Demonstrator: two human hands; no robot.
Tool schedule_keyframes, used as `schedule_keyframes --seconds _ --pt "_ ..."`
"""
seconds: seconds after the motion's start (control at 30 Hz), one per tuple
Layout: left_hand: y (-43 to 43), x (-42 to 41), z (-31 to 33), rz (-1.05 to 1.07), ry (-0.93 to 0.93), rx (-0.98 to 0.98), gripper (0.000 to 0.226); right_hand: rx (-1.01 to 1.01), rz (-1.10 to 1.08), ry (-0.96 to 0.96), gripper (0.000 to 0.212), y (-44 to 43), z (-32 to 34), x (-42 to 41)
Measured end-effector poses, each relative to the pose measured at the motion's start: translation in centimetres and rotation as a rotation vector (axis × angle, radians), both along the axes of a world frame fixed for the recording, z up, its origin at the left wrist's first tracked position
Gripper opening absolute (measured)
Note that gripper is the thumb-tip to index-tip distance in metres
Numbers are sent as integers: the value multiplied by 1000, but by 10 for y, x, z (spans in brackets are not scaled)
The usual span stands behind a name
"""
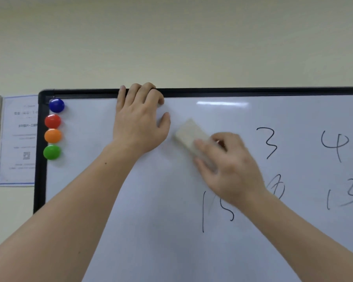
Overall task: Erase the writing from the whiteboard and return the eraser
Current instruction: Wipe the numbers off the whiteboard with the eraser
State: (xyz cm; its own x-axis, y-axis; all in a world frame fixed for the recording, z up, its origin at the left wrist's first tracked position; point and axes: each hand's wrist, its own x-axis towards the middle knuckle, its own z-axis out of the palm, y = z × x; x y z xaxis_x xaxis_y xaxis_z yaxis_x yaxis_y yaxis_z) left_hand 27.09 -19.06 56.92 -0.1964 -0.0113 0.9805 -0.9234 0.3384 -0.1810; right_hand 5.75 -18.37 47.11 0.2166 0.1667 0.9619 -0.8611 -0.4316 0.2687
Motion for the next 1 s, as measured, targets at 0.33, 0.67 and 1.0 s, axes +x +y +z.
schedule_keyframes --seconds 0.33,0.67,1.0 --pt "-3 -2 -1 -5 2 5 33 11 8 -186 34 -3 14 -38" --pt "-6 -41 0 32 -81 78 38 114 42 248 32 -1 -54 -23" --pt "-18 -67 -4 49 -83 59 42 68 -17 -153 35 -9 -22 -84"
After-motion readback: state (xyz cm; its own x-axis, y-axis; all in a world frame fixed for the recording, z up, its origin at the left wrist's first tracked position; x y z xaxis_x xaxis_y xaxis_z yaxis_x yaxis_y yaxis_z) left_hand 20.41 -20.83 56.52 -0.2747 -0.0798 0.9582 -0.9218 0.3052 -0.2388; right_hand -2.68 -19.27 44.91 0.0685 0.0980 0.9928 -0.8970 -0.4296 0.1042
